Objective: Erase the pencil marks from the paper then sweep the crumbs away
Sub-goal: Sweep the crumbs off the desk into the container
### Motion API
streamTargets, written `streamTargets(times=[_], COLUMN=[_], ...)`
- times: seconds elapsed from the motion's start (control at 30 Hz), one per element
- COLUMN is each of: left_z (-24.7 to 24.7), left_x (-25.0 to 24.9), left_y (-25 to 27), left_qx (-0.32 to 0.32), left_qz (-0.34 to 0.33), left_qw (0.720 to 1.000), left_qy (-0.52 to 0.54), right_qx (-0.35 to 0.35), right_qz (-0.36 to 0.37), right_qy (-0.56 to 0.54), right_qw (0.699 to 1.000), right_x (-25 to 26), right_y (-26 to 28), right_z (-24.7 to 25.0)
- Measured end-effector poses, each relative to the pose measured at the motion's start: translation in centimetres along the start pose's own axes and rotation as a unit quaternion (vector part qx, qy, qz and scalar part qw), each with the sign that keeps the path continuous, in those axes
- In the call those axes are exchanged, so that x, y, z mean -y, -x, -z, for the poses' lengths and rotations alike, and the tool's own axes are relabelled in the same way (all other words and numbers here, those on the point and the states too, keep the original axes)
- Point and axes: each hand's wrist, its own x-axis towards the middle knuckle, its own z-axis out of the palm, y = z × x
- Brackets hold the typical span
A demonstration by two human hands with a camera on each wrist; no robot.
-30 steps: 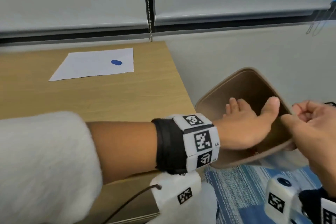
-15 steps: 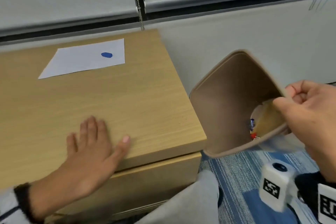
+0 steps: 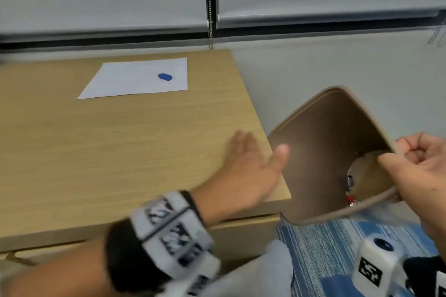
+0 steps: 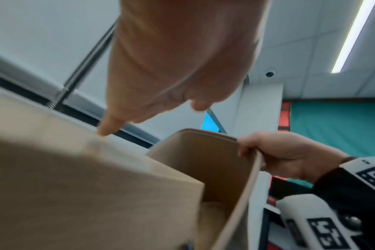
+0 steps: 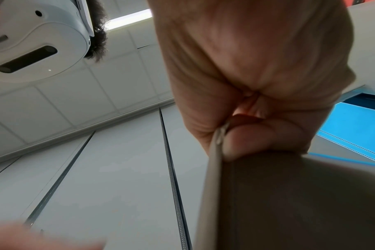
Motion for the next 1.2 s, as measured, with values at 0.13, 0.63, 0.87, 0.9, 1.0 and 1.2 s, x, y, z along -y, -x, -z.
streamTargets(times=[0.13, 0.63, 0.87, 0.9, 1.0, 1.2], left_z=[5.4, -1.4, 8.9, 9.5, 8.3, -0.9], left_x=[5.1, -4.1, 4.1, 4.7, 4.8, -1.6], left_y=[-0.6, -0.5, -6.3, -6.9, -7.1, -2.3], left_qx=[0.042, 0.188, 0.005, 0.014, 0.058, 0.179], left_qz=[0.109, -0.202, 0.021, 0.041, 0.054, -0.116], left_qw=[0.971, 0.925, 0.944, 0.935, 0.925, 0.909], left_qy=[-0.207, -0.261, -0.33, -0.351, -0.372, -0.358], right_qx=[0.005, -0.016, -0.002, 0.0, -0.003, -0.003], right_qz=[0.009, -0.006, 0.011, 0.011, 0.007, 0.021], right_qy=[0.001, -0.01, -0.019, -0.025, -0.039, -0.033], right_qw=[1.0, 1.0, 1.0, 1.0, 0.999, 0.999], right_x=[-0.3, 1.6, 0.5, 0.4, 0.3, -0.9], right_y=[-0.2, 1.0, 0.2, 0.1, 0.0, -0.5], right_z=[0.1, -0.2, 0.6, 0.6, 0.6, 0.4])
